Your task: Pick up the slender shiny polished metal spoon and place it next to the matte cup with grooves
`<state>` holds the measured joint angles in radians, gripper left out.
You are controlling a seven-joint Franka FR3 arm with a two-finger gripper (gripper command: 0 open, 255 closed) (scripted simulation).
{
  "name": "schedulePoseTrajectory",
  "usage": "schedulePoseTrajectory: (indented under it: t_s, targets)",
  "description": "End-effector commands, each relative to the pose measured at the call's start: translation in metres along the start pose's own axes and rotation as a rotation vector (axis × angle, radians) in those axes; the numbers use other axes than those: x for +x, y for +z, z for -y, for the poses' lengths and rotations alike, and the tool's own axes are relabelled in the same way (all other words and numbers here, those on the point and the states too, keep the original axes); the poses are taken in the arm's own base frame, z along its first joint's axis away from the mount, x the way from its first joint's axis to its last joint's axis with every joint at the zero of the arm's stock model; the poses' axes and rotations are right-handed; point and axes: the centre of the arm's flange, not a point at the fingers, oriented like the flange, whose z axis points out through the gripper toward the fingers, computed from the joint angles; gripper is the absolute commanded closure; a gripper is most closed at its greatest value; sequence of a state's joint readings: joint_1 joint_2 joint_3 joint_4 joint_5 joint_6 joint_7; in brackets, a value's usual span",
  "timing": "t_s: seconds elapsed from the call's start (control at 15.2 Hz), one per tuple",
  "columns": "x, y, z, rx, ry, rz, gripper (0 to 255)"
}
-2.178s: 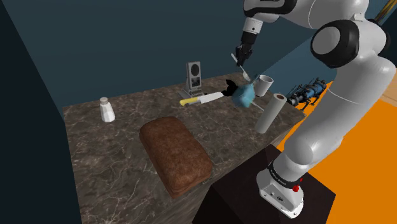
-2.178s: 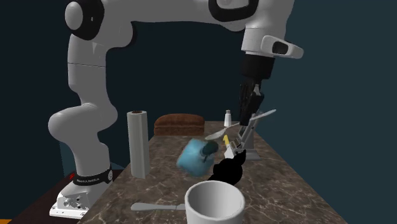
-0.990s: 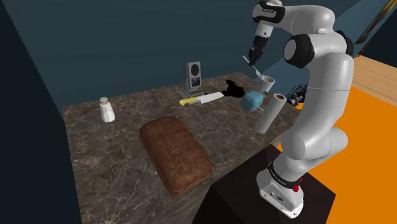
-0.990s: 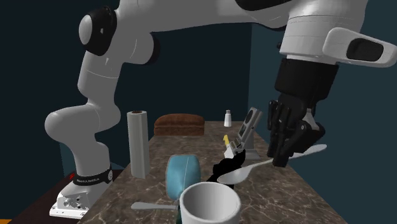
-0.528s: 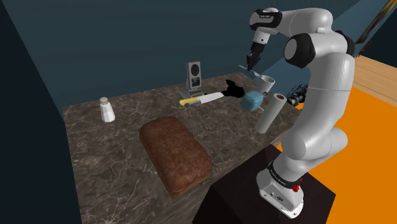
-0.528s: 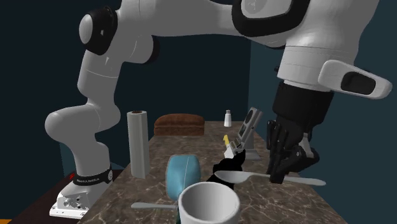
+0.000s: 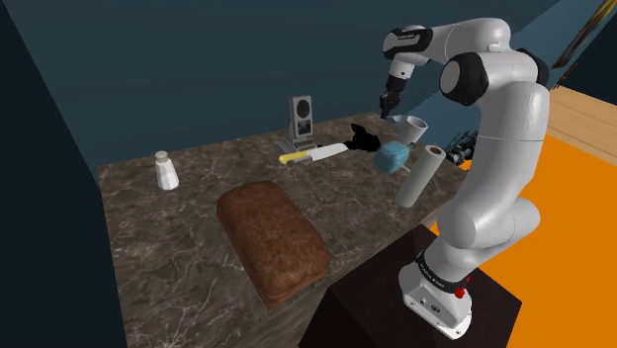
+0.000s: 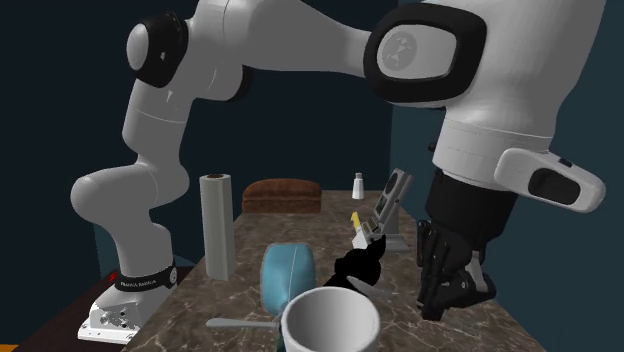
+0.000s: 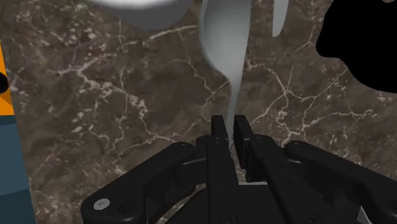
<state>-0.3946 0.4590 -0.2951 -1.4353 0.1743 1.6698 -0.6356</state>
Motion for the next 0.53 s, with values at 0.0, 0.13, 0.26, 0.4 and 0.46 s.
schedulePoseTrajectory:
  t_s: [0.0,0.13,0.26,0.4,0.46]
  targets:
    - [0.001,0.012,-0.002,0.000,0.000,0.000,255]
    - [0.002,0.022,-0.003,0.000,0.000,0.000,255]
    - [0.004,0.032,-0.005,0.000,0.000,0.000,255]
    - [0.005,0.043,-0.006,0.000,0.000,0.000,255]
    - [0.006,0.048,-0.007,0.000,0.000,0.000,255]
